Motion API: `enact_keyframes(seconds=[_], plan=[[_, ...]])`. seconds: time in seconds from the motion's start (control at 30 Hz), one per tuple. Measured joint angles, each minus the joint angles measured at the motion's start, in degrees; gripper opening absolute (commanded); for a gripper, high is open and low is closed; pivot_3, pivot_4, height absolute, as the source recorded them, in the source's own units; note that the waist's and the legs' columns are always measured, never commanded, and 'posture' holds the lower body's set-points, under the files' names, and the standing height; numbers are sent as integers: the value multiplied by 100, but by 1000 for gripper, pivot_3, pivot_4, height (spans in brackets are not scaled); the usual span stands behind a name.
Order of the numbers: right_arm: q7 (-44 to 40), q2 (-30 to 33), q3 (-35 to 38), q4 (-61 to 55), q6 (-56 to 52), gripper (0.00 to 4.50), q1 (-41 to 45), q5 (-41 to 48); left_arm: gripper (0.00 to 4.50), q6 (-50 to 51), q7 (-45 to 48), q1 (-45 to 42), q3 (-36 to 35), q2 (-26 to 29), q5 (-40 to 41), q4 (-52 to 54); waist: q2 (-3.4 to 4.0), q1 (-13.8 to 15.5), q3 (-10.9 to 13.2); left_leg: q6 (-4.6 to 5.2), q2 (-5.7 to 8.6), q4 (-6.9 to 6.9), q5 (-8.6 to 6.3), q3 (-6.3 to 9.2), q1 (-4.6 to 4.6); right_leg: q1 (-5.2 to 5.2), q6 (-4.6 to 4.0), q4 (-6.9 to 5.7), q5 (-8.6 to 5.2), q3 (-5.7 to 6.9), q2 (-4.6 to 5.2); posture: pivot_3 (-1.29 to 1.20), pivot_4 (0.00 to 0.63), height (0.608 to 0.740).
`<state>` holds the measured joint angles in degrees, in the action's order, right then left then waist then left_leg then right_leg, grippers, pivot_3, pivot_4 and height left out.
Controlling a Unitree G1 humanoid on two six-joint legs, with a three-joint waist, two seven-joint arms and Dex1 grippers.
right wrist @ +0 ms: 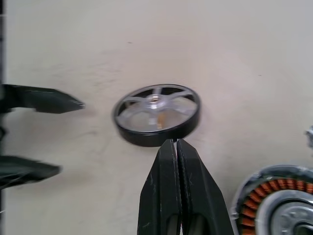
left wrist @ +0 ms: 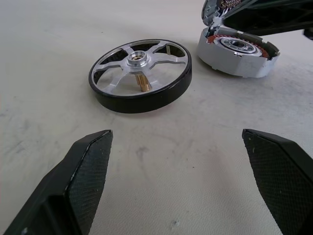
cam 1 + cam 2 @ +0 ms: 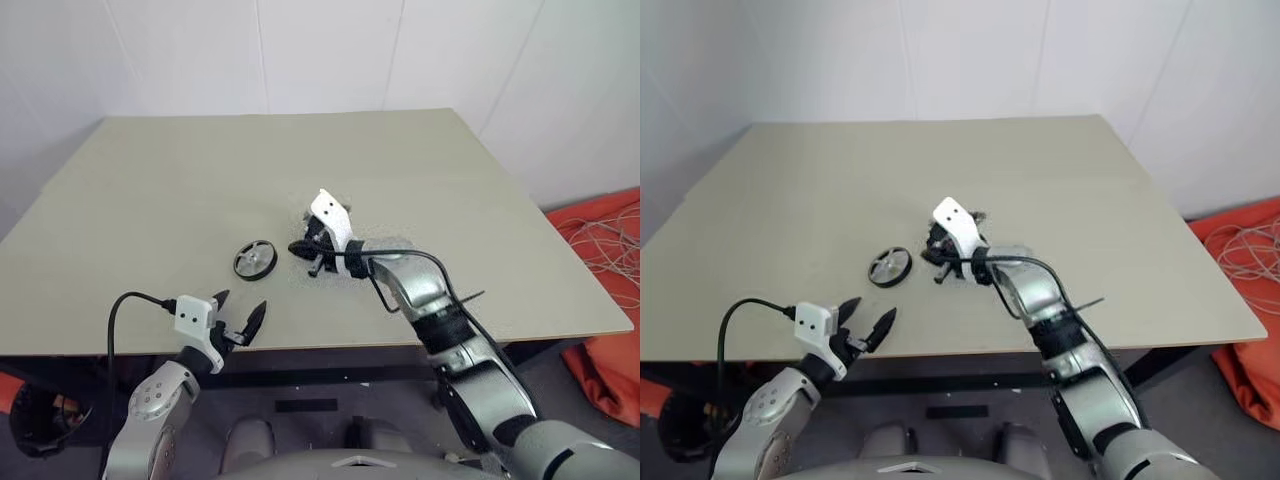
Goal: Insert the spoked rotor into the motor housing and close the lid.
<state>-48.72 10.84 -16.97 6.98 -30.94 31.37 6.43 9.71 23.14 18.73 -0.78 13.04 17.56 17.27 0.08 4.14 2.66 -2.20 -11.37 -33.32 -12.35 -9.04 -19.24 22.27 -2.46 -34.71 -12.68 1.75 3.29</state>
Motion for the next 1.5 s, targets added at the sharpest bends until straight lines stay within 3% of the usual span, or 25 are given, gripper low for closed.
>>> enact_keyframes(seconds=[0.23,0.63,0.93,1.1,1.5], plan=[[-99,585,390,-1263,-907,46,-733,640,4500,107,11,-70,0,3,67,15,-2,-24,2,-14,-8,2,8,0,15,-15,39,-7,-23,-5,-9,0,0,740],[658,248,441,-1442,-1285,46,-836,813,4500,272,3,-181,-5,15,138,21,-2,-21,2,-18,-5,4,11,2,5,-6,39,-4,-23,-7,-10,0,0,740],[1333,290,275,-21,-707,46,-103,105,4500,307,-23,-179,-6,7,138,29,-2,-25,2,-24,-4,4,14,1,6,-5,38,-7,-22,-7,-10,0,0,740],[1402,284,279,599,-416,46,258,-2,4500,329,-26,-179,-7,-4,139,30,-2,-26,2,-25,-4,4,15,1,1,7,1,-6,-1,-7,-10,0,0,740],[1618,-46,285,1801,-43,46,783,-265,4500,343,-41,-174,-12,-42,147,54,-1,-33,3,-24,-5,4,14,0,3,9,0,-8,0,-7,-10,0,0,740]])
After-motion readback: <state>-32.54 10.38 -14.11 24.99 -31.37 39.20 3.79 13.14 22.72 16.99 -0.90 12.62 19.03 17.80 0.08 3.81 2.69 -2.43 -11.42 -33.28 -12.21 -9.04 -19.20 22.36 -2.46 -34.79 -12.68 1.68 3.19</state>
